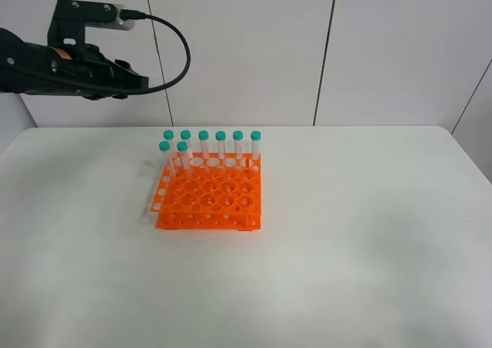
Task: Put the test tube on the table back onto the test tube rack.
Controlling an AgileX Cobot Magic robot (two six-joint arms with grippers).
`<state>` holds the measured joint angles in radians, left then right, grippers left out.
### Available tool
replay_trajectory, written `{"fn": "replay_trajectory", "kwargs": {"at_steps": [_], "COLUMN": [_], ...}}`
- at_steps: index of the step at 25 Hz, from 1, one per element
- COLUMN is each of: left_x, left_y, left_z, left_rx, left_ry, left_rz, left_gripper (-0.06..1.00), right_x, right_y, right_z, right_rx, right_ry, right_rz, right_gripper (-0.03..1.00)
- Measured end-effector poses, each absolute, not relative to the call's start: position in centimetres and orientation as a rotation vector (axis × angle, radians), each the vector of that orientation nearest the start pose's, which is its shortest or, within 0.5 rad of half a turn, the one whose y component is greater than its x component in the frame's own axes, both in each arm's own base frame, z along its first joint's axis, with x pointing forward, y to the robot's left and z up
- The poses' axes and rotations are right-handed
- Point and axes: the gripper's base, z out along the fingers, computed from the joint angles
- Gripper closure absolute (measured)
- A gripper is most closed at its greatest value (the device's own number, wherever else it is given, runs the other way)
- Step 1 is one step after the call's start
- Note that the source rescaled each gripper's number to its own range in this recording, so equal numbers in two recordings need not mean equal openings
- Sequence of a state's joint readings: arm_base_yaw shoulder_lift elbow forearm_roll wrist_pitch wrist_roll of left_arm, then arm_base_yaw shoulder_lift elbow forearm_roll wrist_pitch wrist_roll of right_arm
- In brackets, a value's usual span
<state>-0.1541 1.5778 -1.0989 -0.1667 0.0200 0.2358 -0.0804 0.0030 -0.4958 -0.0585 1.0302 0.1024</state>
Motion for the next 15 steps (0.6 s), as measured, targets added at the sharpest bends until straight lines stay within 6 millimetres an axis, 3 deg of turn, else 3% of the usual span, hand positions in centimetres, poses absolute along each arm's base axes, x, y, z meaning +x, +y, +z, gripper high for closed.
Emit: {"fn": "replay_trajectory", "kwargs": {"at_steps": [6, 15], "left_x": [35.7, 35.6], "left_y": [-2.6, -0.9], "left_z": [30.0, 29.5], "left_rx": [0.149, 0.097], "left_ry": [1.972, 2.022], "left_rz": [-0.005, 0.016], "left_gripper": [0.22, 0.22], "right_x": [-0.3, -0.3], "right_y": [-0.4, -0.4], "right_z": [27.9, 27.9], "right_rx": [0.186, 0.186], "right_ry": [2.012, 2.012], "right_rz": [-0.056, -0.056], "right_gripper": [0.97, 0.97]}}
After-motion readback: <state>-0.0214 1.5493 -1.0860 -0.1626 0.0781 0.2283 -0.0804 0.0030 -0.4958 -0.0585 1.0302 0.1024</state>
